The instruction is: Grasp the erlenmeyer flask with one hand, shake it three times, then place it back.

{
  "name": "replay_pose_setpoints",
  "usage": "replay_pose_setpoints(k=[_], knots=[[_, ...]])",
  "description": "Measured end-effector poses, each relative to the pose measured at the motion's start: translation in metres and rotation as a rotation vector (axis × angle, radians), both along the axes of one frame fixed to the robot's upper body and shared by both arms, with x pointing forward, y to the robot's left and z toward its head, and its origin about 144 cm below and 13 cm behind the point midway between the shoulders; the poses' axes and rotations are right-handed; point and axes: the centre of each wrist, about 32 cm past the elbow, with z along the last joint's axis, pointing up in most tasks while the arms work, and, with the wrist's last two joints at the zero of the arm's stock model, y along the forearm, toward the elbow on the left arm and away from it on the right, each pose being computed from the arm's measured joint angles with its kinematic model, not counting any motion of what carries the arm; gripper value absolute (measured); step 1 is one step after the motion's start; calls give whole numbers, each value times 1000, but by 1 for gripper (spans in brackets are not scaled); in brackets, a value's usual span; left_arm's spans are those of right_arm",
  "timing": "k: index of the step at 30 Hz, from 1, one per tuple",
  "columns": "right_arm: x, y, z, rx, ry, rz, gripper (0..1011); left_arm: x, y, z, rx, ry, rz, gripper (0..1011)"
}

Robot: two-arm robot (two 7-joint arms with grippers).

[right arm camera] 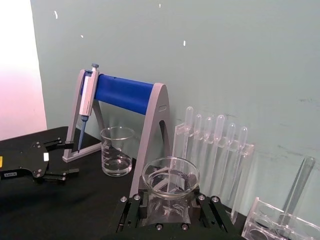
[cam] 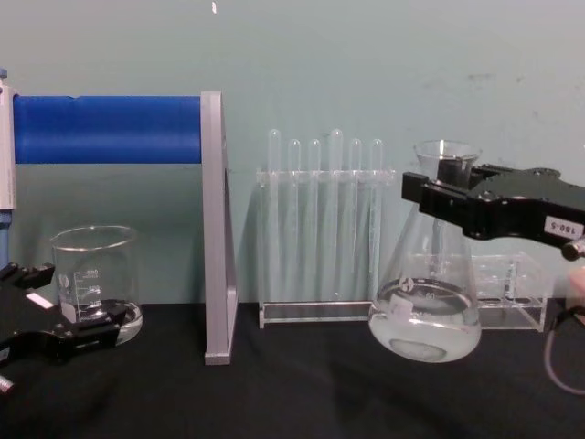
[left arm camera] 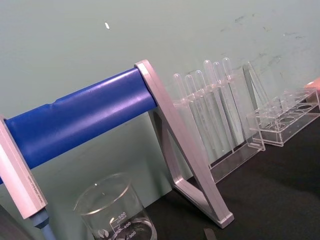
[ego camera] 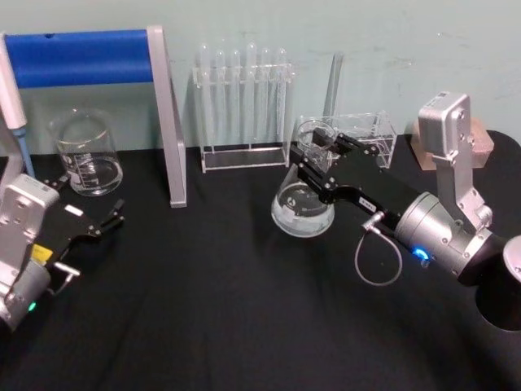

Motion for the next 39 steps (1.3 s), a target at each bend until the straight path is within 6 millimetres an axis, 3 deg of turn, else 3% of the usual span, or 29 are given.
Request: replay_pose_setpoints(k=[18,39], knots=[[-1,7,-2,-7,10,9,456,0,0,0,0,0,0,1001],[-18,51,-3,2,36,230,456,0,0,0,0,0,0,1001]])
